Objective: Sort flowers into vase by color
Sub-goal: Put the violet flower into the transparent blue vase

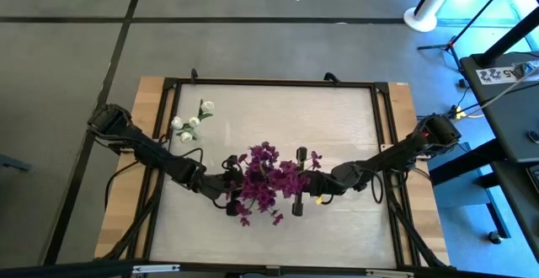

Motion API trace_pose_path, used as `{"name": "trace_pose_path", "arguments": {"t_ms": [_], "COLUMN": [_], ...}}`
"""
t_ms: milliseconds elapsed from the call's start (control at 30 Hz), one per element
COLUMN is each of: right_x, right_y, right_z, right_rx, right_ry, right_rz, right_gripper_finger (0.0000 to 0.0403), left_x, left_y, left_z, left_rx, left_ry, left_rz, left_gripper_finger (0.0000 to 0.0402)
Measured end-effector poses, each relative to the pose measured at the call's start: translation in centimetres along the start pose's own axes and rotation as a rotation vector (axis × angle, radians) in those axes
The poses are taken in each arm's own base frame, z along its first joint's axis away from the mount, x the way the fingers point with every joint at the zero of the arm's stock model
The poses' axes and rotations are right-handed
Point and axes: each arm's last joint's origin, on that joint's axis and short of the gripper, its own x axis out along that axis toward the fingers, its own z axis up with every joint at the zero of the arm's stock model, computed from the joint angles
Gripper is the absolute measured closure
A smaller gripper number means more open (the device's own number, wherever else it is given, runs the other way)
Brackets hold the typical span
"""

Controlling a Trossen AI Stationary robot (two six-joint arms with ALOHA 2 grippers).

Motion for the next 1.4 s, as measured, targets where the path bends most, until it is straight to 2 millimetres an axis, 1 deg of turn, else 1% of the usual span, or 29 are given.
{"name": "trace_pose_path", "arguments": {"t_ms": [100, 267, 400, 600, 867, 1000, 1100, 1233, 1400], "right_x": [0.0, -0.6, -0.8, -1.3, -1.3, -1.3, -1.3, -1.3, -1.9], "right_y": [0.1, 0.2, 0.3, 1.3, 1.5, 1.6, 1.4, 1.4, 1.4], "right_z": [-0.3, -2.4, -3.0, -3.3, -4.3, -5.6, -4.6, -4.8, -3.1], "right_rx": [0.042, 0.078, 0.106, 0.065, 0.034, 0.001, 0.024, 0.011, 0.015], "right_ry": [-0.052, -0.098, -0.1, -0.069, 0.024, 0.101, 0.051, 0.052, 0.002], "right_rz": [-0.016, -0.063, -0.056, 0.007, 0.048, 0.037, 0.005, 0.006, 0.012], "right_gripper_finger": [0.0387, 0.0395, 0.0386, 0.0394, 0.0387, 0.0391, 0.0386, 0.0382, 0.0388], "left_x": [0.0, 0.0, 0.0, 0.0, 0.0, 0.0, 0.0, 0.0, 0.0], "left_y": [0.0, 0.0, 0.0, 0.0, 0.0, 0.0, 0.0, -0.1, -0.1], "left_z": [0.0, 0.0, 0.0, 0.0, 0.0, 0.0, 0.1, 0.0, 0.1], "left_rx": [0.0, 0.0, 0.0, 0.0, -0.001, -0.004, 0.003, 0.027, 0.046], "left_ry": [0.0, 0.0, 0.0, 0.0, -0.002, -0.004, -0.007, -0.006, -0.007], "left_rz": [0.0, 0.0, 0.0, 0.0, 0.009, -0.003, -0.006, -0.005, -0.006], "left_gripper_finger": [0.0342, 0.0341, 0.0341, 0.0341, 0.0341, 0.0341, 0.0341, 0.0341, 0.0341]}}
